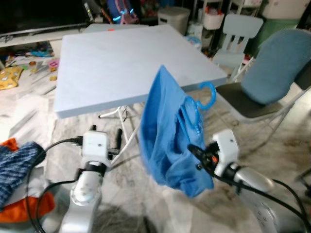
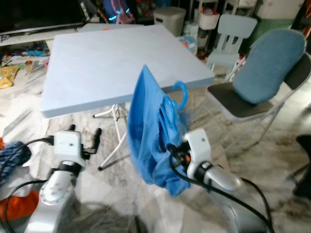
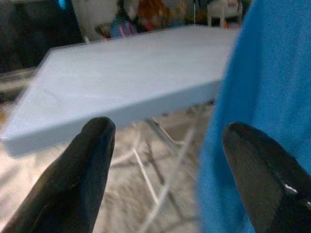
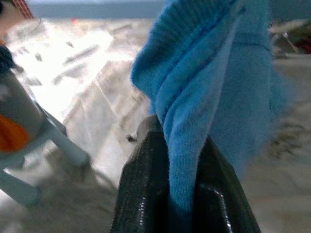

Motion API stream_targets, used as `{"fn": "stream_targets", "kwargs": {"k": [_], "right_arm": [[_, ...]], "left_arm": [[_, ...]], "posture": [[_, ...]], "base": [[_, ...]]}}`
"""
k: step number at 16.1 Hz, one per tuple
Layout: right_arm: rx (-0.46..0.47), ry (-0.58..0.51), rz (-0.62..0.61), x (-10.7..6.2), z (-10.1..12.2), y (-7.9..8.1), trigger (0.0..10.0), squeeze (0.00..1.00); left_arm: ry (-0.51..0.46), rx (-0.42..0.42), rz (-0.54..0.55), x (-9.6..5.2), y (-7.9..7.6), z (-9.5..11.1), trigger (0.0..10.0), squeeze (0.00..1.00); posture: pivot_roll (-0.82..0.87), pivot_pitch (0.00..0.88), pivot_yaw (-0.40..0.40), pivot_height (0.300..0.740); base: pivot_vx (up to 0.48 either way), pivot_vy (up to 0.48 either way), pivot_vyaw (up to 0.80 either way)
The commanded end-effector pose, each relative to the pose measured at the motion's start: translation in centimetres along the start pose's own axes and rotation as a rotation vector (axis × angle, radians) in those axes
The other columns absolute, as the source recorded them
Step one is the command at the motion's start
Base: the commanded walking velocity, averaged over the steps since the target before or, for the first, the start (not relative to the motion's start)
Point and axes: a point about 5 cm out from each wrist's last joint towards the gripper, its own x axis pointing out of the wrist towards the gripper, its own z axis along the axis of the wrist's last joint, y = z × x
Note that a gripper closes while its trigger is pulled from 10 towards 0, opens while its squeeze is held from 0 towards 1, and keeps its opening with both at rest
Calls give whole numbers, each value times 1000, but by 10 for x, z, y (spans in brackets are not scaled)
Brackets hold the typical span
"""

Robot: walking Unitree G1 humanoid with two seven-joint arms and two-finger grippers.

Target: Hang hanger

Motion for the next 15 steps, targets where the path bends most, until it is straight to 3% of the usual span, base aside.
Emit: {"fn": "stream_targets", "kwargs": {"k": [1, 7, 11, 14, 15], "right_arm": [[-37, -65, 58, 0, 14, 6, 10000, 0], [-114, -42, 203, -6, 20, 5, 10000, 0], [-69, -43, 198, -4, 21, 5, 10000, 0], [17, -35, 281, -6, 34, 8, 10000, 0], [50, -9, 378, -11, 38, 16, 10000, 0]], "left_arm": [[24, 35, 27, -3, 8, -3, 10000, 0], [49, 39, 7, -1, 7, -8, 10000, 0], [65, 45, -14, 2, 5, -11, 10000, 0], [102, 125, -85, 9, 3, -20, 10000, 0], [99, 144, -91, 14, 3, -21, 10000, 0]], "posture": [[-90, 52, -5, 740], [-95, 51, -11, 740], [-98, 43, -15, 740], [-100, 48, -14, 740], [-102, 45, -13, 740]], "base": [[0, 0, 456], [0, 0, 693], [0, 0, 0], [0, 0, 0], [0, 0, 0]]}}
